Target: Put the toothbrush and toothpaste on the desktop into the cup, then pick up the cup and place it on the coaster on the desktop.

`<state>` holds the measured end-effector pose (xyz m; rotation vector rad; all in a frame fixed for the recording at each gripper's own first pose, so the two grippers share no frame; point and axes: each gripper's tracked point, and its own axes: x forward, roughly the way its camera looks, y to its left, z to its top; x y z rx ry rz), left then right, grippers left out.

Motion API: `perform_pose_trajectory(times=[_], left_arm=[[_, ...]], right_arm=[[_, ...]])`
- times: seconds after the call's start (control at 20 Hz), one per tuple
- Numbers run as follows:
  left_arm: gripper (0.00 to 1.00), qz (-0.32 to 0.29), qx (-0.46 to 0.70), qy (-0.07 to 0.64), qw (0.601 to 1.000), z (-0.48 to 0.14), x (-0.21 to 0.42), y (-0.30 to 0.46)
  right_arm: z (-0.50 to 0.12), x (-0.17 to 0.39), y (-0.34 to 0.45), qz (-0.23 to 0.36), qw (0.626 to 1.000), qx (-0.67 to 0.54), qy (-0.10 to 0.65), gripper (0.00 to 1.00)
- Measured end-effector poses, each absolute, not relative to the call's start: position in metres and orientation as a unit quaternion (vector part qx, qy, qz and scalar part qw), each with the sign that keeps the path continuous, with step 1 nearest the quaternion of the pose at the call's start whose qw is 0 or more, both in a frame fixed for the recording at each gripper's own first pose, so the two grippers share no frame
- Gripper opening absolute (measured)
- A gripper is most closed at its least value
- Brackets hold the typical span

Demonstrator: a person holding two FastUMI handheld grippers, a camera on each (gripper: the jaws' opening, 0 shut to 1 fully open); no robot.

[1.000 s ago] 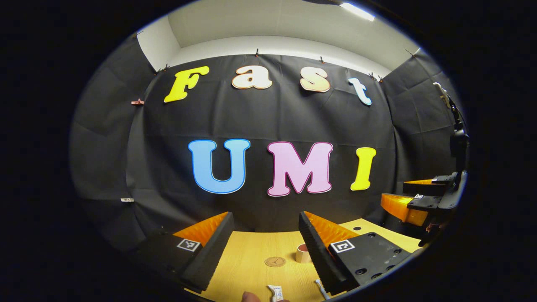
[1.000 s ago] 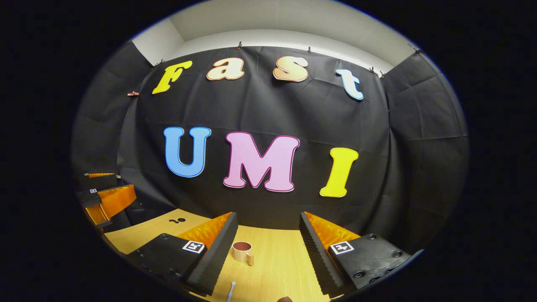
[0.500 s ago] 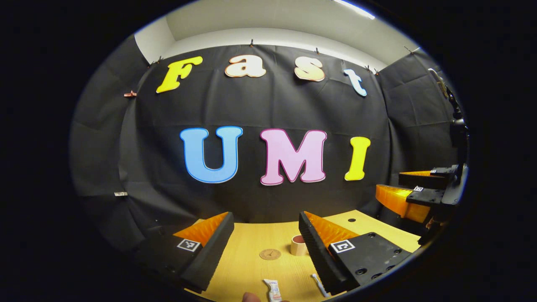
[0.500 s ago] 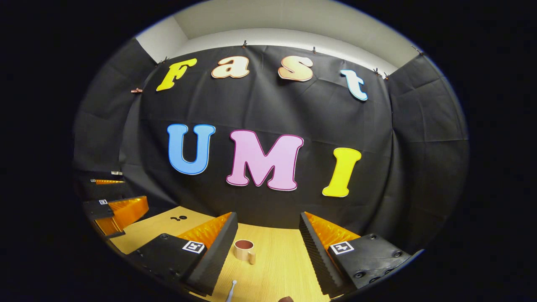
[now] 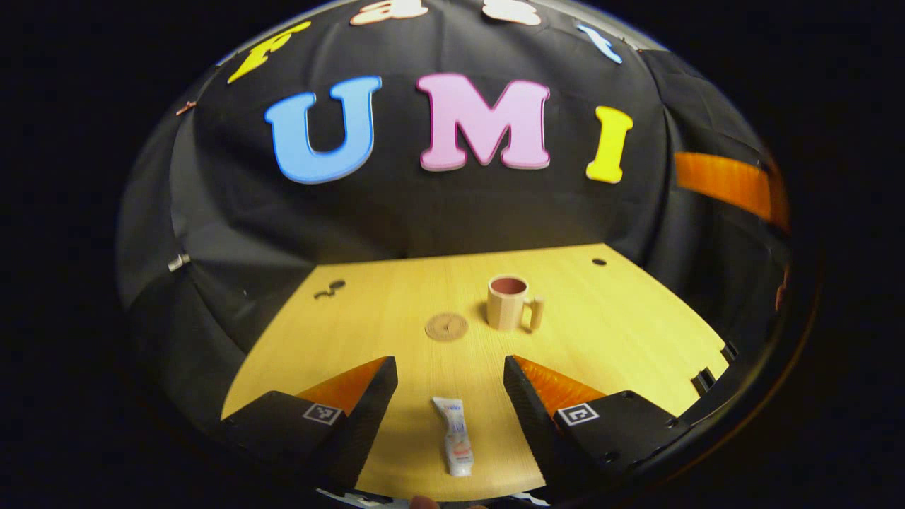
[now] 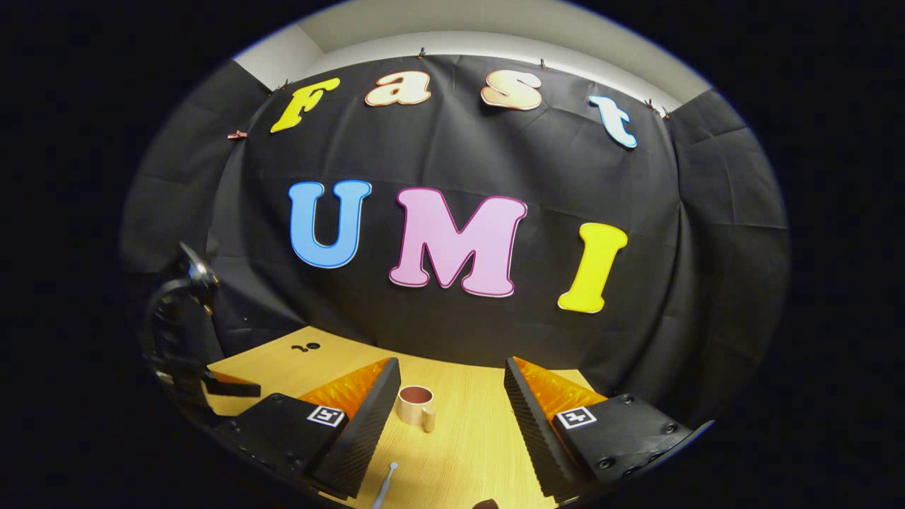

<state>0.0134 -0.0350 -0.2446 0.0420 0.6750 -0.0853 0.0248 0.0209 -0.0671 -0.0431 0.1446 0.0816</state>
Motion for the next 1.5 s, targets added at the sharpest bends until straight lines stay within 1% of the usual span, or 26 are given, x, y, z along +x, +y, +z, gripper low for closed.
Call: perform_pose_trajectory(times=[0.25, 0.3, 0.35, 0.5, 0.6, 0.75, 0.8, 0.95, 1.05, 1.1, 1.15, 1.25, 1.35, 1.5], left_arm=[[0.95, -0.017, 0.035, 0.435, 0.899, -0.336, 0.006, -0.028], [0.92, -0.014, 0.041, 0.451, 0.892, -0.349, 0.005, -0.027], [0.95, -0.013, 0.047, 0.460, 0.886, -0.359, 0.005, -0.027], [0.94, -0.017, 0.067, 0.485, 0.872, -0.385, 0.008, -0.027], [0.90, -0.015, 0.077, 0.503, 0.861, -0.400, 0.005, -0.024], [0.88, -0.016, 0.081, 0.524, 0.848, -0.418, -0.001, -0.025], [0.85, -0.018, 0.079, 0.532, 0.843, -0.423, -0.004, -0.025], [0.80, -0.026, 0.081, 0.531, 0.843, -0.424, -0.003, -0.028], [0.75, -0.033, 0.081, 0.530, 0.843, -0.426, -0.003, -0.032], [0.65, -0.035, 0.079, 0.531, 0.843, -0.426, -0.003, -0.035], [0.58, -0.038, 0.078, 0.531, 0.843, -0.429, -0.003, -0.037], [0.39, -0.038, 0.076, 0.532, 0.843, -0.428, -0.003, -0.039], [0.37, -0.045, 0.070, 0.533, 0.842, -0.428, -0.003, -0.040], [0.29, -0.047, 0.045, 0.551, 0.832, -0.424, -0.012, -0.033]], right_arm=[[-0.103, 0.036, 0.006, 0.039, 0.993, -0.023, 0.113, 0.92], [-0.110, 0.036, 0.003, 0.038, 0.992, -0.024, 0.122, 0.92], [-0.116, 0.037, 0.000, 0.036, 0.990, -0.026, 0.130, 0.92], [-0.134, 0.037, -0.007, 0.032, 0.987, -0.032, 0.152, 0.91], [-0.144, 0.037, -0.011, 0.029, 0.985, -0.028, 0.166, 0.91], [-0.154, 0.038, -0.015, 0.023, 0.983, -0.025, 0.179, 0.91], [-0.156, 0.038, -0.016, 0.021, 0.983, -0.027, 0.182, 0.91], [-0.165, 0.036, -0.014, 0.023, 0.980, -0.026, 0.196, 0.91], [-0.173, 0.033, -0.009, 0.027, 0.977, -0.022, 0.210, 0.91], [-0.178, 0.031, -0.006, 0.029, 0.975, -0.020, 0.219, 0.91], [-0.184, 0.029, -0.003, 0.032, 0.972, -0.019, 0.231, 0.91], [-0.199, 0.023, 0.008, 0.043, 0.965, -0.019, 0.260, 0.91], [-0.217, 0.014, 0.022, 0.058, 0.954, -0.017, 0.295, 0.90], [-0.255, -0.009, 0.038, 0.071, 0.930, -0.019, 0.360, 0.89]])
